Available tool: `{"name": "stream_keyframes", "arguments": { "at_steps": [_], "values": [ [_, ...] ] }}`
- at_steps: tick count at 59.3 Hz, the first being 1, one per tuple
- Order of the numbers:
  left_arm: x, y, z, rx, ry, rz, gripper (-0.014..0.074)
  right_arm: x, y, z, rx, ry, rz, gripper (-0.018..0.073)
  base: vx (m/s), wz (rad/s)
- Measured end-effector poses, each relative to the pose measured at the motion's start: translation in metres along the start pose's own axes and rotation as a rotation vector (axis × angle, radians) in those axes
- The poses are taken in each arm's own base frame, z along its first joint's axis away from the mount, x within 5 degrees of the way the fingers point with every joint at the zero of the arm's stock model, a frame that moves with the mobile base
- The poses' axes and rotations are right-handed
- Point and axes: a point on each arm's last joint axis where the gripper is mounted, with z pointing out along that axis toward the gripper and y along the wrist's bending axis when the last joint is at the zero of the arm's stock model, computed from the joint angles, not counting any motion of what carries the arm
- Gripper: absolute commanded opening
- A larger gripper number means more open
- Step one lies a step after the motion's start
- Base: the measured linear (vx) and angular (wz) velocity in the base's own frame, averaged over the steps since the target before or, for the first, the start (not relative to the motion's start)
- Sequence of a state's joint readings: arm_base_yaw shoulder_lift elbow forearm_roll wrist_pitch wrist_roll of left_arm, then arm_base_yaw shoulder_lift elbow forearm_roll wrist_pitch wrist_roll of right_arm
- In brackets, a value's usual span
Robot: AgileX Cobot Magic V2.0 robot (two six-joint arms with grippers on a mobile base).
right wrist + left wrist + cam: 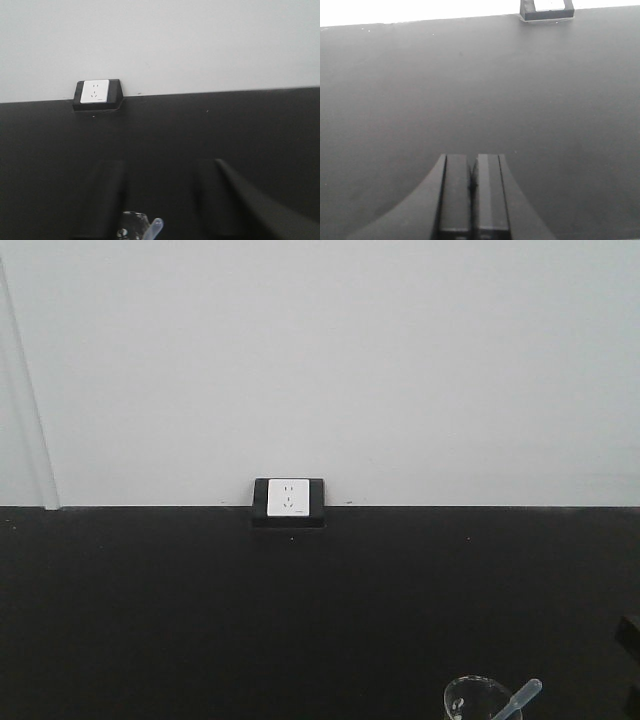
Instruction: Grab transparent chemical and place on left bench
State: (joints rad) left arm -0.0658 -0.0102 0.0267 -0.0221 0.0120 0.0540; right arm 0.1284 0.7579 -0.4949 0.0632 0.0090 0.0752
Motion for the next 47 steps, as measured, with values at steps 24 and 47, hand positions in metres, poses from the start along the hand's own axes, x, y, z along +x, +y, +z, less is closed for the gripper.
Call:
{"name": "stream_keyframes", "arguments": {
  "at_steps": [24,47],
  "values": [
    [0.000,0.000,0.000,0.000,0.000,0.000,-0.0003,0.025,-0.008,0.053,0.084,0.086,0.343,0.0683,0.00,0.00],
    [0.000,0.000,0.000,0.000,0.000,0.000,-0.0003,0.083,-0.018,0.114,0.160,0.232,0.373,0.0517,0.00,0.00]
  ]
}}
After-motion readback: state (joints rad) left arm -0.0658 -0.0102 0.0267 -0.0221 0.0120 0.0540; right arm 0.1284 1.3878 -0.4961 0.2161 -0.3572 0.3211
